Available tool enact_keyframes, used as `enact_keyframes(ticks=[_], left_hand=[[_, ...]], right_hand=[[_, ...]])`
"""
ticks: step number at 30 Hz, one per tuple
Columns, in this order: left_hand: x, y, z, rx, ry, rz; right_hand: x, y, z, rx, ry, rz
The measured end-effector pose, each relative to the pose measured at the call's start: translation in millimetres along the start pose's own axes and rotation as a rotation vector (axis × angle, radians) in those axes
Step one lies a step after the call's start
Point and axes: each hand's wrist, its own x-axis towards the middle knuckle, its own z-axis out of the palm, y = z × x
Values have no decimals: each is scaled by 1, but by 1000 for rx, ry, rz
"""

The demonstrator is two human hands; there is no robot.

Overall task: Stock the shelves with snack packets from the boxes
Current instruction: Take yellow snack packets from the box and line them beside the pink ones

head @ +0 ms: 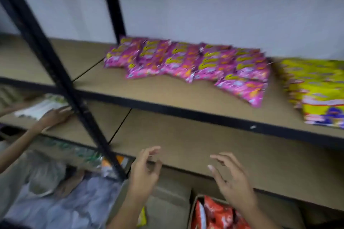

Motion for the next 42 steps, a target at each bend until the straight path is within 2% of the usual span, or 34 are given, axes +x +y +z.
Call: enact_keyframes(ticks=[5,9,11,14,20,25,29,32,34,36,39,42], left_hand=[[-56,-153,-78,61,23,-349],[-96,-269,-90,86,7,-572],[-112,-324,-78,123,3,-674],[-125,-402,-42,228,-4,-701],[-140,-572,41,322,-164,-849],[-150,-662,91,407,-198,-953],[-165,-735,120,543,-366,-1004],[-177,-771,137,584,-399,-1042],[-181,-790,141,629,-380,-1062],[-184,-812,145,643,-444,-1076],[-179,-793,141,661,-513,-1065],[-176,-761,137,576,-462,-978]], right_hand=[[-43,-2,131,57,-121,220],[-90,38,239,146,-268,414],[-119,74,298,189,-335,508],[-171,146,389,142,-421,559],[-257,264,546,161,-507,734],[-306,329,648,232,-565,814],[-329,347,706,325,-611,852],[-339,348,728,477,-518,905],[-339,348,734,509,-482,940],[-337,348,733,481,-489,953],[-332,350,725,398,-461,979],[-326,348,713,322,-339,983]])
